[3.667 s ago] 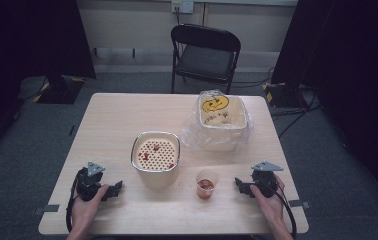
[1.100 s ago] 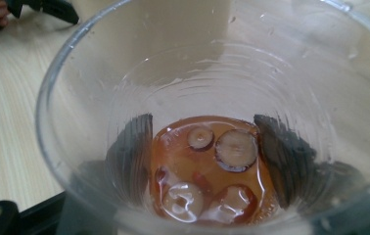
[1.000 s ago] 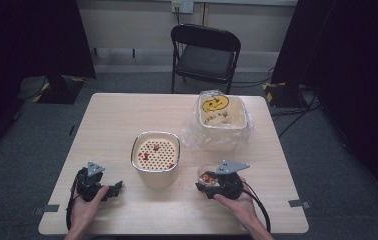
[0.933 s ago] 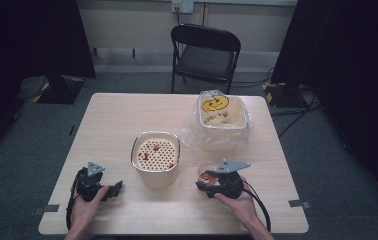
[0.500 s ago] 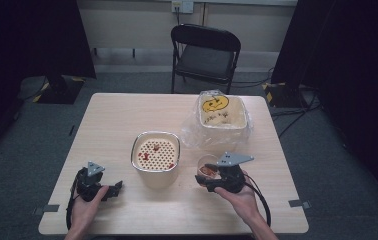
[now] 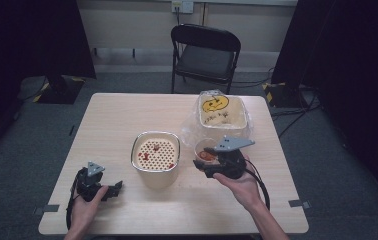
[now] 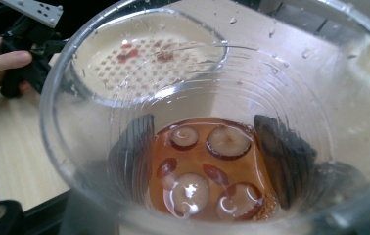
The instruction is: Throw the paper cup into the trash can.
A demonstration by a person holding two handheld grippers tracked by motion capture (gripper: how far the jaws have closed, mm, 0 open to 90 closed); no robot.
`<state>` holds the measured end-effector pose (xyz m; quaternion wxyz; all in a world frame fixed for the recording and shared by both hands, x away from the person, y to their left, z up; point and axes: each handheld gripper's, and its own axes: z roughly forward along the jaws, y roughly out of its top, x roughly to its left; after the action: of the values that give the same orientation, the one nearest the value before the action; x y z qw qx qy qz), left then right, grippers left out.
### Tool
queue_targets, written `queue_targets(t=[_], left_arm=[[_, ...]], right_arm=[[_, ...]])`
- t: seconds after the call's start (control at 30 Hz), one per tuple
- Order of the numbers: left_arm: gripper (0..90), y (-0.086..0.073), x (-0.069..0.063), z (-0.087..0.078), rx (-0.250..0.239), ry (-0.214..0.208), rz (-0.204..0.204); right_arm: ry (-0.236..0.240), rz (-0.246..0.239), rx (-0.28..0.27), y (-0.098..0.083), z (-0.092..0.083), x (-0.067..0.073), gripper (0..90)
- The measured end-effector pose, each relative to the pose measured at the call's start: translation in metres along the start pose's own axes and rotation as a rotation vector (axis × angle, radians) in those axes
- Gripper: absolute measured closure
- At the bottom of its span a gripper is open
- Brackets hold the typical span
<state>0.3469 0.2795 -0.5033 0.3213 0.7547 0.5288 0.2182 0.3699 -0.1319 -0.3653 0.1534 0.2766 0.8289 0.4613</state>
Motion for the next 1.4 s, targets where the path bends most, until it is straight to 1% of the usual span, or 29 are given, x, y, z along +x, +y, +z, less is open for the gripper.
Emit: queue_targets(t=[0.03, 0.07, 0.1, 0.13, 0.2, 0.23, 0.27, 0.3, 0.33, 0.37, 0.47, 0.53, 0.57, 0.6, 0.63, 0.73, 0.83, 0.87, 0.97, 1.03, 1.07, 1.13, 1.17, 1.23, 1.27, 1.33, 1.4], left_arm=[[0.0, 0.0, 0.0, 0.0, 0.001, -0.002, 0.0], [0.0, 0.0, 0.0, 0.0, 0.001, -0.002, 0.0], [0.0, 0.0, 0.0, 0.0, 0.0, -0.002, 0.0], [0.0, 0.0, 0.0, 0.0, 0.0, -0.002, 0.0], [0.0, 0.0, 0.0, 0.0, 0.0, -0.002, 0.0], [0.0, 0.0, 0.0, 0.0, 0.0, -0.002, 0.0], [0.0, 0.0, 0.0, 0.0, 0.0, 0.0, 0.0], [0.0, 0.0, 0.0, 0.0, 0.0, 0.0, 0.0], [0.0, 0.0, 0.0, 0.0, 0.0, 0.0, 0.0], [0.0, 0.0, 0.0, 0.0, 0.0, -0.002, 0.0], [0.0, 0.0, 0.0, 0.0, 0.0, -0.002, 0.0], [0.0, 0.0, 0.0, 0.0, 0.0, -0.001, 0.0], [0.0, 0.0, 0.0, 0.0, 0.0, -0.001, 0.0], [0.0, 0.0, 0.0, 0.0, 0.0, -0.002, 0.0], [0.0, 0.0, 0.0, 0.0, 0.0, -0.002, 0.0], [0.0, 0.0, 0.0, 0.0, 0.0, -0.002, 0.0], [0.0, 0.0, 0.0, 0.0, 0.0, 0.0, 0.0], [0.0, 0.0, 0.0, 0.0, 0.0, -0.002, 0.0], [0.0, 0.0, 0.0, 0.0, 0.0, 0.0, 0.0], [0.0, 0.0, 0.0, 0.0, 0.0, -0.002, 0.0], [0.0, 0.0, 0.0, 0.0, 0.0, -0.002, 0.0], [0.0, 0.0, 0.0, 0.0, 0.001, -0.002, 0.001], [0.0, 0.0, 0.0, 0.0, 0.0, -0.002, 0.0], [0.0, 0.0, 0.0, 0.0, 0.0, -0.002, 0.0], [0.0, 0.0, 0.0, 0.0, 0.0, 0.0, 0.0], [0.0, 0.0, 0.0, 0.0, 0.0, 0.0, 0.0], [0.0, 0.0, 0.0, 0.0, 0.0, 0.0, 0.0]], right_arm=[[-0.005, -0.015, 0.001, 0.005, 0.002, 0.001, 42.5], [-0.005, -0.015, 0.001, 0.005, 0.002, 0.001, 42.5], [-0.013, -0.051, 0.015, 0.016, 0.006, 0.002, 42.5], [-0.021, -0.067, 0.019, 0.021, 0.009, 0.003, 42.5], [-0.035, -0.095, 0.022, 0.031, 0.014, 0.004, 42.5], [-0.035, -0.095, 0.022, 0.031, 0.014, 0.004, 42.5], [-0.046, -0.119, 0.027, 0.041, 0.019, 0.006, 42.5], [-0.051, -0.131, 0.03, 0.046, 0.021, 0.007, 42.6], [-0.051, -0.131, 0.03, 0.046, 0.021, 0.007, 42.6], [-0.061, -0.151, 0.032, 0.056, 0.025, 0.007, 42.7], [-0.089, -0.2, 0.05, 0.07, 0.032, 0.008, 43.0], [-0.109, -0.219, 0.061, 0.076, 0.036, 0.009, 43.2], [-0.109, -0.219, 0.061, 0.076, 0.036, 0.009, 43.2], [-0.133, -0.251, 0.079, 0.081, 0.041, 0.009, 43.4], [-0.139, -0.264, 0.092, 0.083, 0.044, 0.008, 43.6], [-0.188, -0.315, 0.122, 0.09, 0.052, 0.009, 44.0], [-0.234, -0.393, 0.165, 0.098, 0.06, 0.013, 44.2], [-0.249, -0.425, 0.169, 0.1, 0.062, 0.014, 44.4], [-0.273, -0.479, 0.206, 0.104, 0.071, 0.018, 44.7], [-0.296, -0.525, 0.236, 0.104, 0.077, 0.021, 45.0], [-0.322, -0.569, 0.249, 0.104, 0.081, 0.022, 45.2], [-0.363, -0.618, 0.292, 0.103, 0.087, 0.026, 45.5], [-0.382, -0.646, 0.304, 0.103, 0.09, 0.027, 45.6], [-0.393, -0.688, 0.334, 0.102, 0.096, 0.028, 45.9], [-0.404, -0.711, 0.348, 0.101, 0.099, 0.029, 46.0], [-0.447, -0.774, 0.378, 0.099, 0.104, 0.031, 46.3], [-0.46, -0.813, 0.395, 0.098, 0.107, 0.033, 46.4]])
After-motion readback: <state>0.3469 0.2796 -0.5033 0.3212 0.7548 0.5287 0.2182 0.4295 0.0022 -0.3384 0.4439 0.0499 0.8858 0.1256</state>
